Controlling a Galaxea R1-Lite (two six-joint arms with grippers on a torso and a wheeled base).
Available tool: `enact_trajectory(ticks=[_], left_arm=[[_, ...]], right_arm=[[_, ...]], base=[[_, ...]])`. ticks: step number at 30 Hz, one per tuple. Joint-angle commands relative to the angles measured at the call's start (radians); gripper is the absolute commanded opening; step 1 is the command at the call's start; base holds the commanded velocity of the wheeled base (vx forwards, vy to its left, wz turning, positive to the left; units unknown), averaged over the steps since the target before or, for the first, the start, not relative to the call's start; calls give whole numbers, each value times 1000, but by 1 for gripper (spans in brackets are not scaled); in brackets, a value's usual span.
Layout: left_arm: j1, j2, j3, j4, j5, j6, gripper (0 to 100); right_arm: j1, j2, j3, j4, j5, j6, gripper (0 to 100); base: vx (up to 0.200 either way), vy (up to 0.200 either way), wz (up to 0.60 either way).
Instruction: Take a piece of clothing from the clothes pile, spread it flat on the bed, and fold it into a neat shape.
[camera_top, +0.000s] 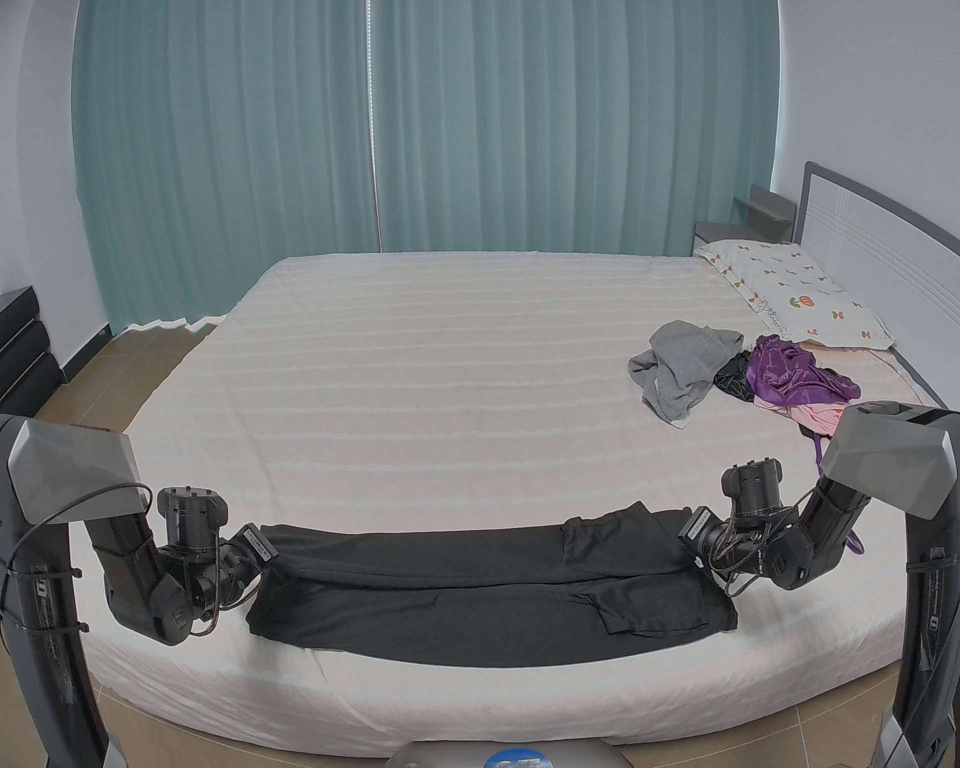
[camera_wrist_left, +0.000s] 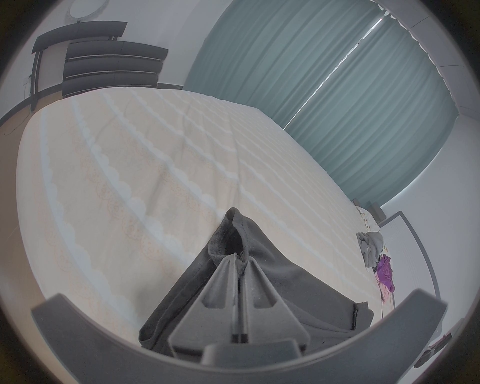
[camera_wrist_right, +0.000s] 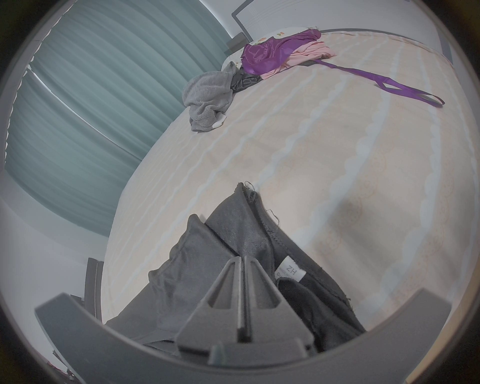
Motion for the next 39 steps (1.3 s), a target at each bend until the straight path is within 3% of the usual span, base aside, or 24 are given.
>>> enact_trajectory(ticks=[1, 13, 14, 28, 29, 39], left_arm=[[0, -7, -3, 0, 0, 2, 0], [3, -6, -31, 1, 0, 3, 0], [3, -7, -29, 1, 0, 3, 0], [3, -13, -17, 0, 0, 2, 0], [3, -13, -17, 1, 0, 2, 0], [2, -12, -15, 1, 0, 2, 0]], right_arm=[[-1, -13, -5, -2, 1, 1, 0], [-12, -36, 13, -1, 6, -1, 0], [-9, -36, 19, -1, 6, -2, 100], [19, -20, 62, -1, 16, -28, 100], [20, -11, 59, -1, 16, -41, 0], [20, -17, 49, 1, 6, -102, 0]], base=[[0, 0, 0], [0, 0, 0], [0, 0, 0], [0, 0, 0], [0, 0, 0], [0, 0, 0]])
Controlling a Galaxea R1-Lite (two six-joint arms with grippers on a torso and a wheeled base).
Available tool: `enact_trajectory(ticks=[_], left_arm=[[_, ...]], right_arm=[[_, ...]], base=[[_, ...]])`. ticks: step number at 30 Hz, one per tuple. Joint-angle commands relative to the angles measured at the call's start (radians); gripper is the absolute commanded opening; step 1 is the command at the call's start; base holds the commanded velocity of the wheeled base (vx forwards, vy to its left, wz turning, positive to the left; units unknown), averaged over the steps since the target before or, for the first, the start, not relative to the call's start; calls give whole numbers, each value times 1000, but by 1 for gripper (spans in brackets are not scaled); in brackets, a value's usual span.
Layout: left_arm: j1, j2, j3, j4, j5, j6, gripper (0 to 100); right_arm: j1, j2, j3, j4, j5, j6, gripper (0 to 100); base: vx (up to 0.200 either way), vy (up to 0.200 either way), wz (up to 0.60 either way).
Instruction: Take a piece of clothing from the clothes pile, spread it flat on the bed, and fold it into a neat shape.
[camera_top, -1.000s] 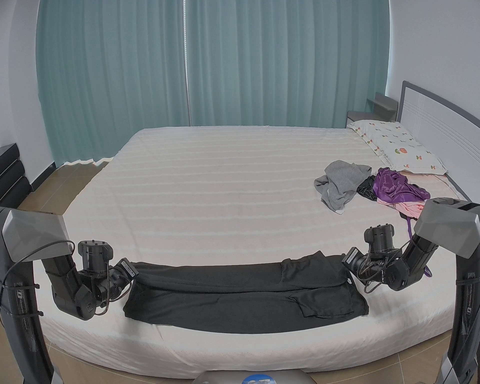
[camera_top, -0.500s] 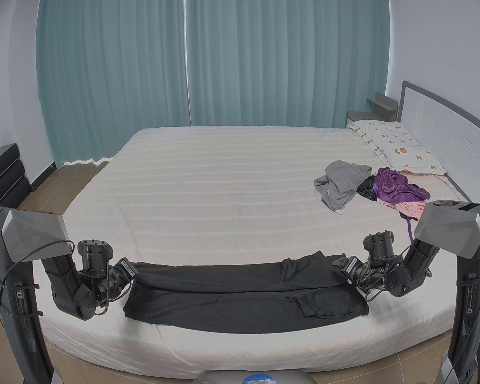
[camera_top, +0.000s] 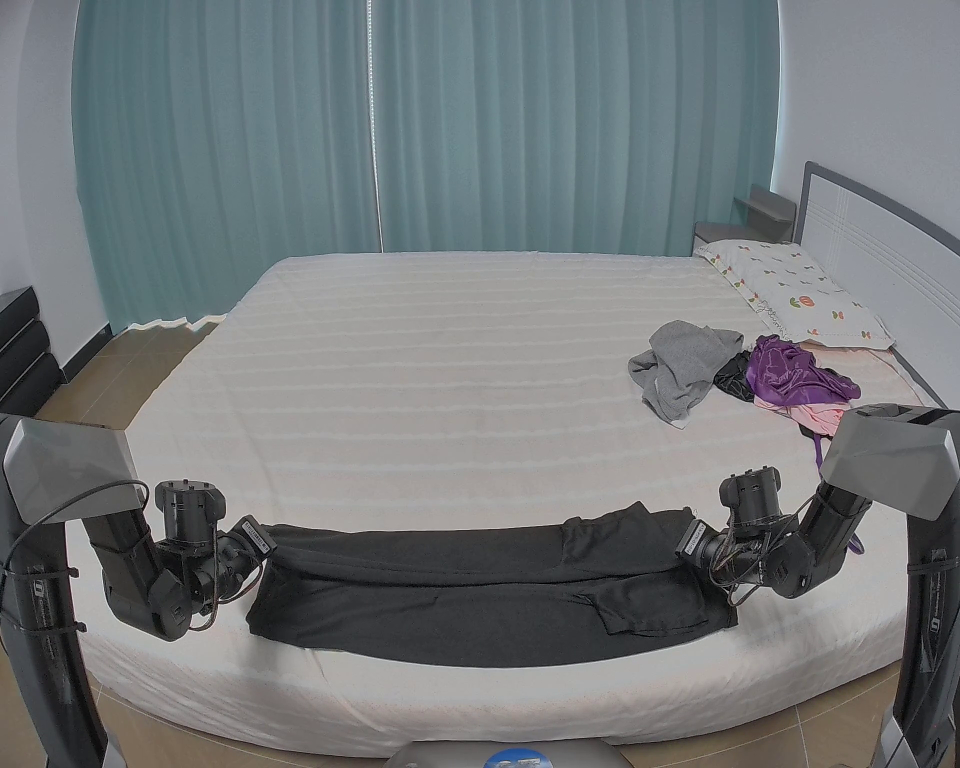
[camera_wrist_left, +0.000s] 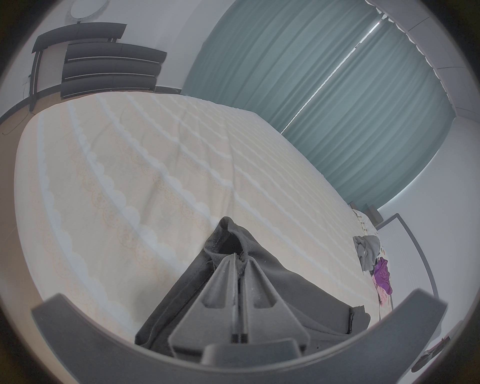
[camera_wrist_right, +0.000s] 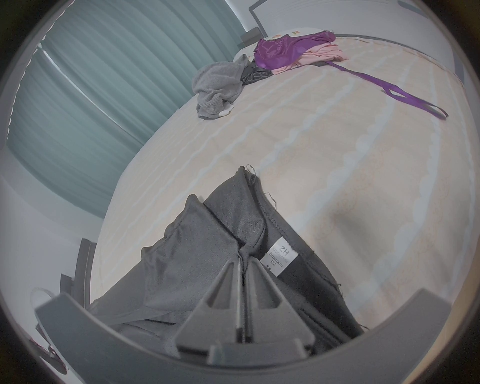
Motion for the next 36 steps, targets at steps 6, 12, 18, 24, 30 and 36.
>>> enact_trajectory(ticks=[6, 12, 18, 24, 30, 36], left_arm=[[-2, 0, 1, 0, 0, 0, 0], [-2, -4, 1, 0, 2, 1, 0], [-2, -8, 1, 0, 3, 1, 0], [0, -8, -1, 0, 2, 1, 0], [1, -10, -3, 0, 2, 1, 0], [1, -10, -1, 0, 3, 1, 0]], right_arm=[[1, -22, 1, 29, -6, -33, 0], [-2, -53, -13, 32, -6, -31, 0], [-5, -51, -35, 34, -6, -31, 0], [-2, -53, -29, 43, -6, -33, 0], [-4, -50, -26, 55, -6, -33, 0], [-2, -53, -26, 57, -5, -28, 100]], base=[[0, 0, 0], [0, 0, 0], [0, 0, 0], [0, 0, 0], [0, 0, 0], [0, 0, 0]])
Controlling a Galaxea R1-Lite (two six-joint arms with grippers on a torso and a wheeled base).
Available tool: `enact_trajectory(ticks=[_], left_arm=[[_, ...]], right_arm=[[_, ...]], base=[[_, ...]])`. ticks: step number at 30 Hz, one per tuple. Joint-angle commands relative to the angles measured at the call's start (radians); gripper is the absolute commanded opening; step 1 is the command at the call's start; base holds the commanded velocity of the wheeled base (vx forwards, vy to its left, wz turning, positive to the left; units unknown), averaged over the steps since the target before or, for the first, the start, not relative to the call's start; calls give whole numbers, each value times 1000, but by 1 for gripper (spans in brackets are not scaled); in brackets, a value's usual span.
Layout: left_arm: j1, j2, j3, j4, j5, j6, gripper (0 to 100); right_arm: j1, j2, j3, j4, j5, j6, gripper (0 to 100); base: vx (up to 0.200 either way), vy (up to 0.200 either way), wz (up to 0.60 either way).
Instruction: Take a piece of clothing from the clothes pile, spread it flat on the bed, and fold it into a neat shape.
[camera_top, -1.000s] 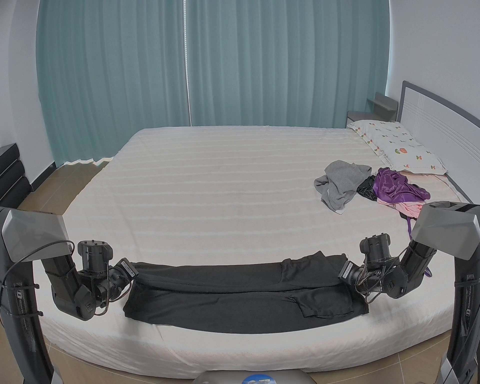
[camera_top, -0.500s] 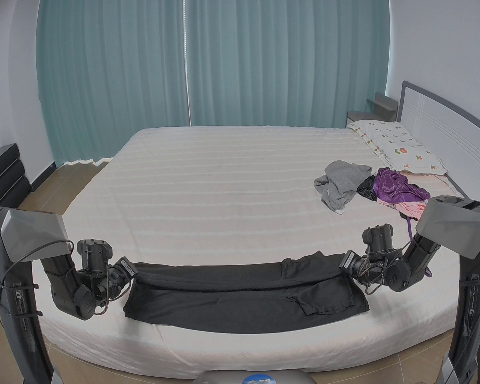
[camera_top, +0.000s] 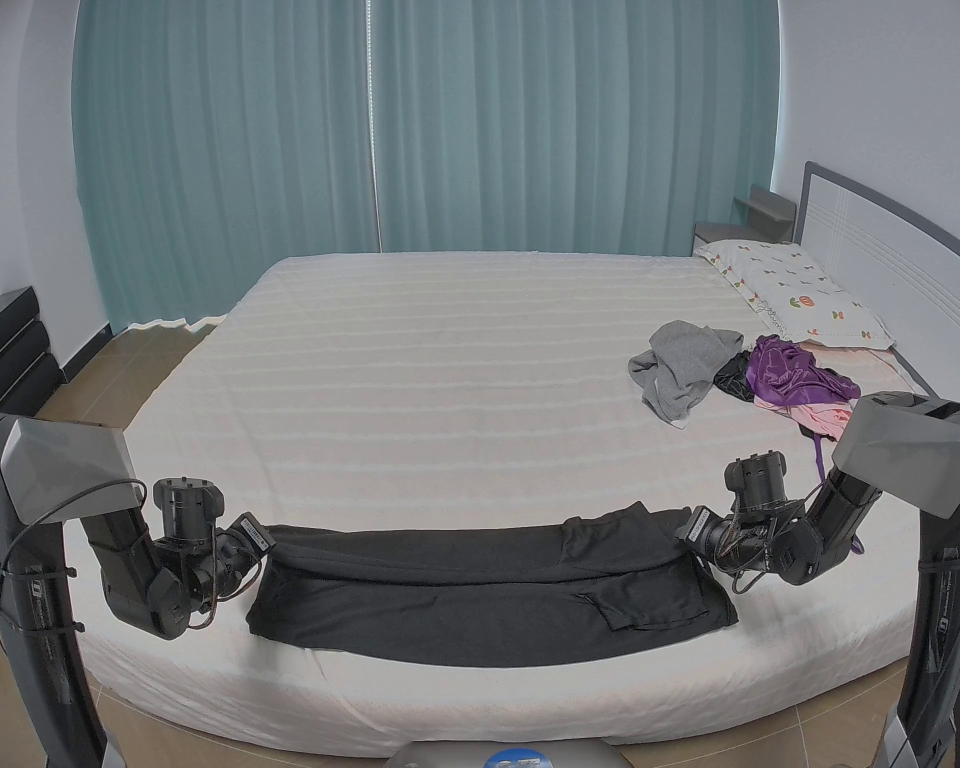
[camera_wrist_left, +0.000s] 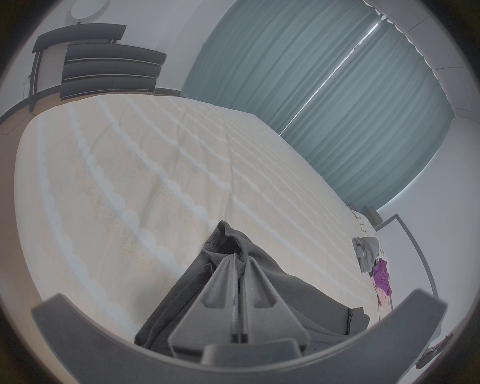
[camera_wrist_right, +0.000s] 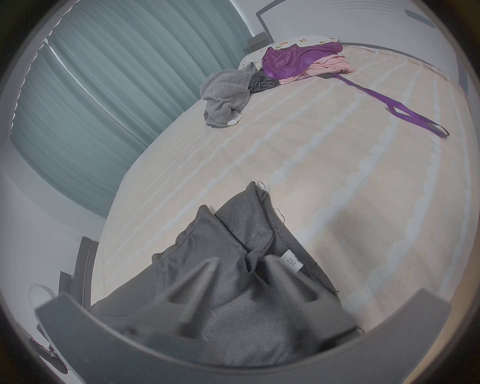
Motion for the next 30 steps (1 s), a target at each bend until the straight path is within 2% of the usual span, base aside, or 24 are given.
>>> enact_trajectory(ticks=[1, 4, 11, 15, 19, 26, 30], left_arm=[[-1, -1, 3, 0, -1, 0, 0], [-1, -1, 3, 0, -1, 0, 0], [-3, -1, 3, 0, 0, 0, 0], [-3, -1, 3, 0, -1, -2, 0], [-3, -1, 3, 0, -1, -2, 0], [-3, 1, 3, 0, 0, -2, 0], [-1, 4, 3, 0, 0, -2, 0]], right_arm=[[2, -24, 4, -2, -1, 4, 100], [5, -86, 17, 2, 1, 17, 100], [81, -185, 32, 86, 1, 185, 100], [118, -166, 26, 135, 1, 242, 100], [124, -111, -6, 172, -10, 260, 100], [123, -7, -86, 186, -67, 276, 100], [121, 16, -121, 187, -71, 276, 100]], base=[[0, 0, 0], [0, 0, 0], [0, 0, 0], [0, 0, 0], [0, 0, 0], [0, 0, 0], [0, 0, 0]])
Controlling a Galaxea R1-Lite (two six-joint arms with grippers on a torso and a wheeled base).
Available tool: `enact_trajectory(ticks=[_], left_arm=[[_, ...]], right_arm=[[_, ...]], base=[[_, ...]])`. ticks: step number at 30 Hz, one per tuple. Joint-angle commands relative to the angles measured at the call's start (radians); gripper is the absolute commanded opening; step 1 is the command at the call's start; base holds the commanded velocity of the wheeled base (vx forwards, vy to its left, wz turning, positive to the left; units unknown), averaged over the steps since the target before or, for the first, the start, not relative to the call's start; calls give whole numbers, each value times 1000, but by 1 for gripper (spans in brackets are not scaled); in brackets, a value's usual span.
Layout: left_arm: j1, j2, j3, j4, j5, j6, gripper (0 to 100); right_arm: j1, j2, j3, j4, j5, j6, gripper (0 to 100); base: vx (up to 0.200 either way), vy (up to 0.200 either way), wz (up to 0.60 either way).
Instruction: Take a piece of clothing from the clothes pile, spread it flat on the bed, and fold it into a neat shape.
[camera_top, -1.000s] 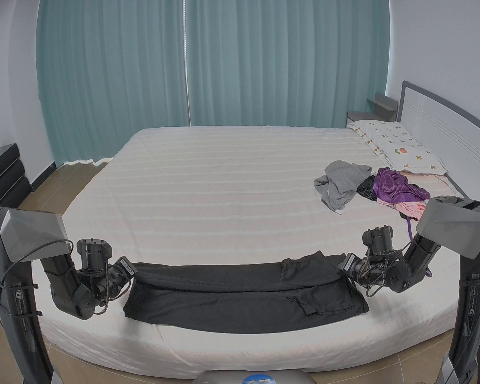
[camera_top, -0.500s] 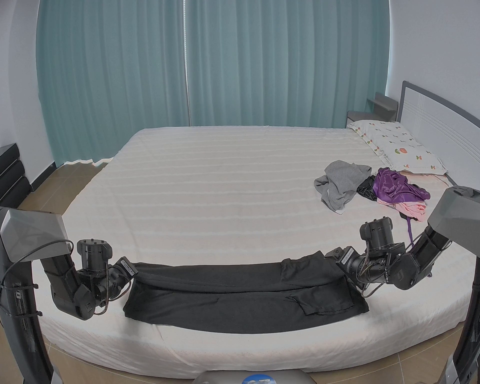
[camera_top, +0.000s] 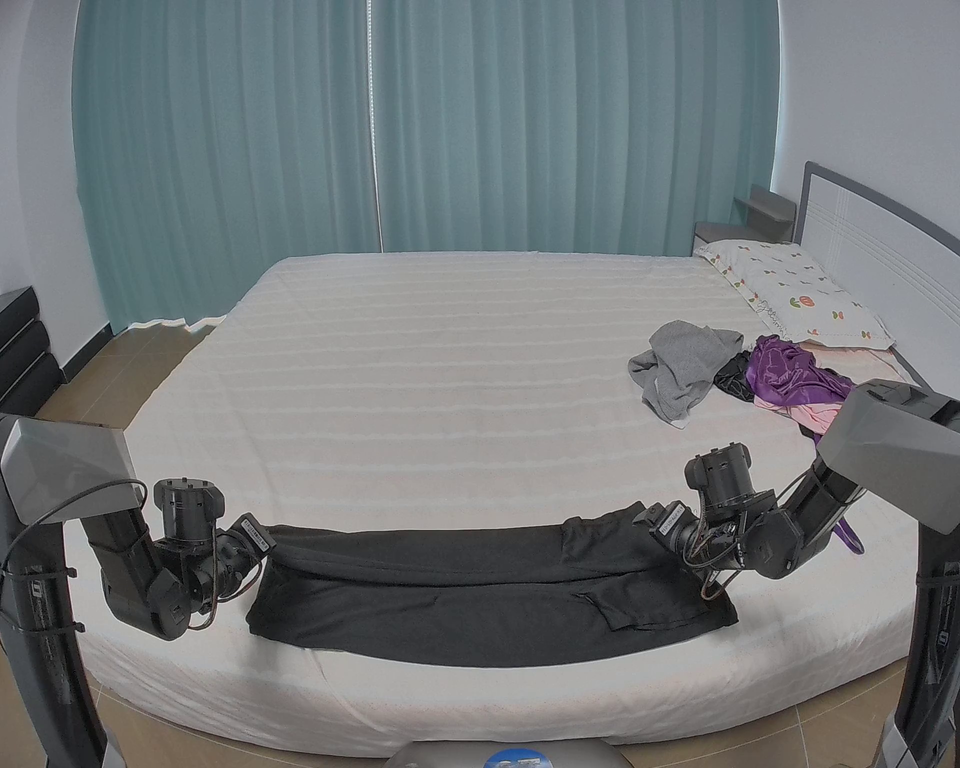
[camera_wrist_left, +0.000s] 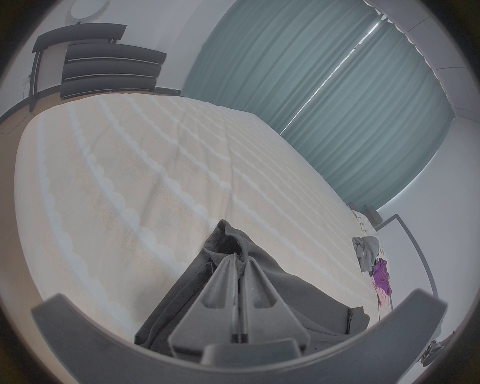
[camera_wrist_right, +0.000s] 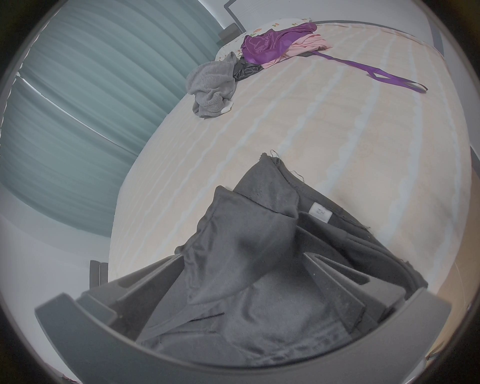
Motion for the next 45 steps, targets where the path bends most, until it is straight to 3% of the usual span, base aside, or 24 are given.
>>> enact_trajectory(ticks=[1, 2, 28, 32, 39, 45], left_arm=[[1, 4, 0, 0, -1, -1, 0], [1, 4, 0, 0, -1, -1, 0], [5, -35, -17, 15, -4, 5, 0], [4, -41, -78, 27, -5, 11, 0], [5, -52, -278, 239, -5, 27, 0], [18, -21, -368, 259, -2, 25, 0]], right_arm=[[-1, 55, -41, 1, -3, 1, 100], [-1, 58, -46, 3, -3, 1, 0], [-25, -3, -88, 49, -11, -2, 0], [-47, 3, -137, 47, -11, -5, 0], [-79, 20, -250, 52, -11, -19, 0], [-83, 53, -316, 45, -11, -39, 0]], base=[[0, 0, 0], [0, 0, 0], [0, 0, 0], [0, 0, 0], [0, 0, 0], [0, 0, 0]])
